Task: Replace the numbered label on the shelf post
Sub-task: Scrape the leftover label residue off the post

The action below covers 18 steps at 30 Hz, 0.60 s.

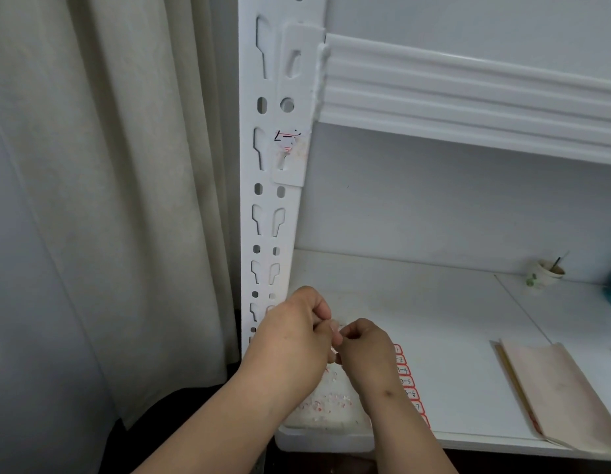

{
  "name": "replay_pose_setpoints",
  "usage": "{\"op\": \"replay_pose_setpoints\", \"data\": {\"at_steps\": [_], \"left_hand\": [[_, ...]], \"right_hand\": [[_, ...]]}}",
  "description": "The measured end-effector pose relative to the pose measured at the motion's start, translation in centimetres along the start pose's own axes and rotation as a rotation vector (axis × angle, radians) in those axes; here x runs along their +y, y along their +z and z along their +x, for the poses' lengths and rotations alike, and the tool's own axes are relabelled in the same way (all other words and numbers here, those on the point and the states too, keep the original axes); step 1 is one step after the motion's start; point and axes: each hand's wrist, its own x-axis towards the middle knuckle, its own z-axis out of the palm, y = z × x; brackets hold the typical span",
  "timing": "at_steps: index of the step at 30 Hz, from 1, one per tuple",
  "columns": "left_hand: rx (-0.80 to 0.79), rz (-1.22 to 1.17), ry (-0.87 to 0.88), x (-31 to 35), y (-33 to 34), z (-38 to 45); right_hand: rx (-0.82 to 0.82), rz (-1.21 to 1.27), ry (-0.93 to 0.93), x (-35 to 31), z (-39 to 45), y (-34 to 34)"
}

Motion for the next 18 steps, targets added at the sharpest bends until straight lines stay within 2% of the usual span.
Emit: {"op": "replay_pose_setpoints", "data": {"at_steps": [12,18], "left_hand": [[0.046,-0.121,-0.077,0.1,-0.5,-0.4],[0.008,-0.092,-0.033,0.1,-0.7,-0.6]], "right_hand": [[-0.008,0.023,-0.020,-0.5,-0.2,-0.6],[0.023,0.027,-0.069,-0.9,-0.9,-0.6]]}}
